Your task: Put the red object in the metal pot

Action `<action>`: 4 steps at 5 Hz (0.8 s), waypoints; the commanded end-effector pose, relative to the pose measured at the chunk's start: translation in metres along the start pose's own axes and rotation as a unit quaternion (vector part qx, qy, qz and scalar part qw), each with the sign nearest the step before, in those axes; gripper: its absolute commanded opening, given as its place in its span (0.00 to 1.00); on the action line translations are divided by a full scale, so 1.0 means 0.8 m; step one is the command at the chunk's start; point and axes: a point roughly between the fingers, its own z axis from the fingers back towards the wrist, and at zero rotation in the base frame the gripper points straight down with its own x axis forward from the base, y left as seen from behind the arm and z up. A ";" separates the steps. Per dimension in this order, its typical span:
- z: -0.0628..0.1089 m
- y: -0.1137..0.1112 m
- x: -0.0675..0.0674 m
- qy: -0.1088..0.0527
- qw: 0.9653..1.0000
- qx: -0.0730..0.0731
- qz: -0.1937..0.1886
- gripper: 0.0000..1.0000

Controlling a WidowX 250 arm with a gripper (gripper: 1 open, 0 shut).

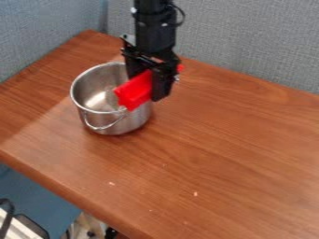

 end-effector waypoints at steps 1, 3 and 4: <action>0.032 -0.016 0.015 -0.041 0.999 0.018 -0.017 0.00; 0.030 -0.049 0.046 -0.050 0.998 0.019 -0.025 0.00; 0.028 -0.066 0.061 -0.057 0.998 0.019 -0.006 0.00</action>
